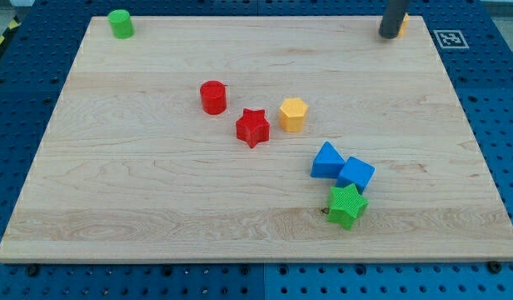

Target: Slide the yellow hexagon towards the bottom left corner

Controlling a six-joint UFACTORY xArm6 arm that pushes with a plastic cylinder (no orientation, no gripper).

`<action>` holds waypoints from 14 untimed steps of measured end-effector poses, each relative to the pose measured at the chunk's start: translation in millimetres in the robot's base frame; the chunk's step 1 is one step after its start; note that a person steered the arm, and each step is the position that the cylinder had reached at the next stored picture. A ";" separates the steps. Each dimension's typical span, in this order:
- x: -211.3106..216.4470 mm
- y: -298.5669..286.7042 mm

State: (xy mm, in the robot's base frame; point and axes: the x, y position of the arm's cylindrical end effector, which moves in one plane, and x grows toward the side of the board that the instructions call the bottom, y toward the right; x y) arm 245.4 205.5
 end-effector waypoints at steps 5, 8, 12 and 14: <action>104.4 -129.0; 214.8 -151.4; 244.6 -280.4; 286.2 -283.9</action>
State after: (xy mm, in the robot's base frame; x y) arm 531.6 -78.4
